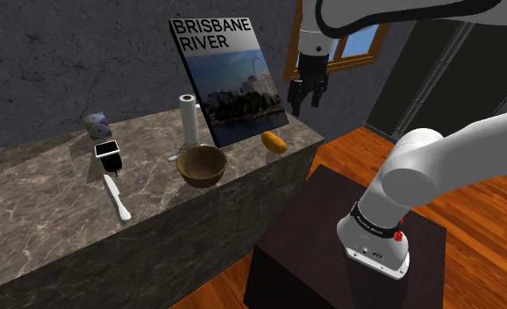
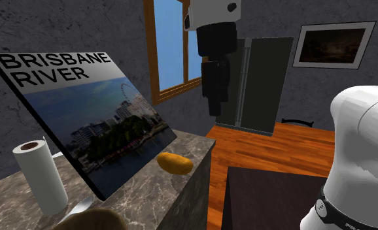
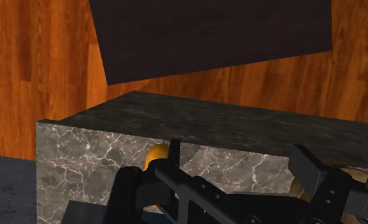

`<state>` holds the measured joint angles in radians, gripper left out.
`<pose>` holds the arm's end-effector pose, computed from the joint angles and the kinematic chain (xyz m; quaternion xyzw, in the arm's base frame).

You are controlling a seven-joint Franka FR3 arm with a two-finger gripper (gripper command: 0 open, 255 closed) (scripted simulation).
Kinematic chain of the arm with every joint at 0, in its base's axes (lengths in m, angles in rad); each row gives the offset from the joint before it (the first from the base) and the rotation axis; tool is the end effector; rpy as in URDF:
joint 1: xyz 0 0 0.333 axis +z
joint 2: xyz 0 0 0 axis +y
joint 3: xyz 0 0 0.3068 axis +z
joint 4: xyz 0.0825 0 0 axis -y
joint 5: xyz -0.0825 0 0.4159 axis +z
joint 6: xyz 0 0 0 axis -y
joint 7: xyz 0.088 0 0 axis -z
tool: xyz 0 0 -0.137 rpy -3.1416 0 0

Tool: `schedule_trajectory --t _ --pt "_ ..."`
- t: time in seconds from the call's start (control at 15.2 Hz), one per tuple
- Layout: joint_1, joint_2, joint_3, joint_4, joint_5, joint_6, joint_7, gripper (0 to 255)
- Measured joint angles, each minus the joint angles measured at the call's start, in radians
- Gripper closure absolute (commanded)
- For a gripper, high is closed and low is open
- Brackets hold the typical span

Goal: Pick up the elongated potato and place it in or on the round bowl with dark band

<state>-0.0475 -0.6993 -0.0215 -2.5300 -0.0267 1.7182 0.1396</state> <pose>0.3598 -0.0279 0.4477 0.9935 -0.0984 -0.0560 0.0083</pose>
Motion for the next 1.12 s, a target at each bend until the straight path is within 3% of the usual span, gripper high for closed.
schedule_trajectory --t 0.46,1.12 --pt "-0.035 0.188 -0.042 -0.062 -0.040 0.293 -0.020 0" --pt "-0.075 0.543 -0.101 -0.012 -0.067 0.662 -0.050 0"
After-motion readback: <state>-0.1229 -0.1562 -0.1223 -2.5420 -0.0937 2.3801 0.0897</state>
